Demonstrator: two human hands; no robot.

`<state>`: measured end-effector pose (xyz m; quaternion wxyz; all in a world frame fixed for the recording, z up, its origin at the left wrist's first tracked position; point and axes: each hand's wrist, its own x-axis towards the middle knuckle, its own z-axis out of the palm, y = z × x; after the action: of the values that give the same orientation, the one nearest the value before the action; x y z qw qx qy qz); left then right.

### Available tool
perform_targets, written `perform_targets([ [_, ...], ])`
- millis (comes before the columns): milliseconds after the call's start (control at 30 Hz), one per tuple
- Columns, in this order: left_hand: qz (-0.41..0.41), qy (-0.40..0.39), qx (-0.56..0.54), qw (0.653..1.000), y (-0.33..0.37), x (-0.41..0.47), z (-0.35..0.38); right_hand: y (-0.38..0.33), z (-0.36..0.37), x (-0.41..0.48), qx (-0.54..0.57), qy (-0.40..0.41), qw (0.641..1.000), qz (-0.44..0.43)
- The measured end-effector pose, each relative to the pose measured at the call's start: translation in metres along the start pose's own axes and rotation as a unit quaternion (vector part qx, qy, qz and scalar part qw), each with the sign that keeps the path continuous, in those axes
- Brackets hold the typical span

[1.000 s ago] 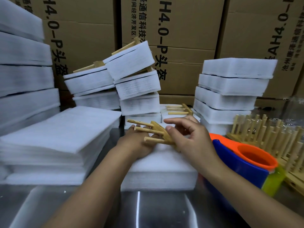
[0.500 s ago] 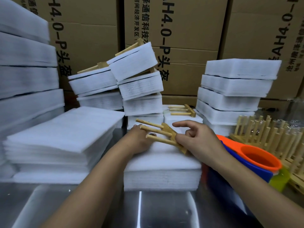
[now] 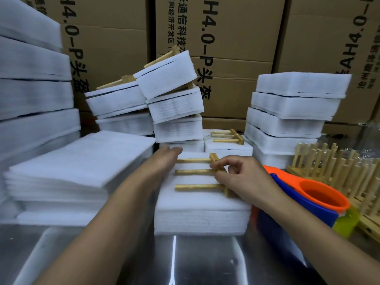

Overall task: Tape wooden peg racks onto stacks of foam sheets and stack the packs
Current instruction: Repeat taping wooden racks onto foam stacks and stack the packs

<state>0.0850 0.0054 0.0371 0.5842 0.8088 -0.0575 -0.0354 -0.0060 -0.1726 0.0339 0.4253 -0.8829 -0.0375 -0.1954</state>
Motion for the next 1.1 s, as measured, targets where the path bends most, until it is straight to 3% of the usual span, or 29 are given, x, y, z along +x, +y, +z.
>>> perform_targets([
  [133, -0.013, 0.013, 0.030, 0.999, -0.004, 0.003, 0.002, 0.000, -0.003, 0.005, 0.103, 0.062, 0.991, 0.059],
  [267, -0.057, 0.003, 0.010, 0.998, -0.004, 0.002, 0.002, -0.003, 0.000, 0.005, 0.250, -0.028, 0.948, 0.193],
  [367, -0.094, -0.016, -0.025, 0.995, -0.005, -0.002, 0.003, -0.003, 0.004, 0.001, 0.279, -0.085, 0.930, 0.225],
  [467, -0.097, -0.012, -0.061, 0.993, -0.003, -0.005, 0.004, -0.001, 0.005, 0.001, 0.277, -0.081, 0.930, 0.226],
  [667, -0.075, 0.022, 0.011, 0.997, -0.002, -0.004, 0.007, -0.005, 0.008, -0.001, 0.201, -0.050, 0.955, 0.211],
  [967, -0.053, -0.005, -0.087, 0.995, -0.005, -0.008, 0.024, 0.002, -0.009, 0.009, 0.080, -0.059, 0.974, 0.204],
  [1100, -0.048, -0.005, -0.086, 0.995, -0.004, -0.008, 0.027, 0.011, -0.012, 0.012, 0.021, 0.004, 0.988, 0.156],
])
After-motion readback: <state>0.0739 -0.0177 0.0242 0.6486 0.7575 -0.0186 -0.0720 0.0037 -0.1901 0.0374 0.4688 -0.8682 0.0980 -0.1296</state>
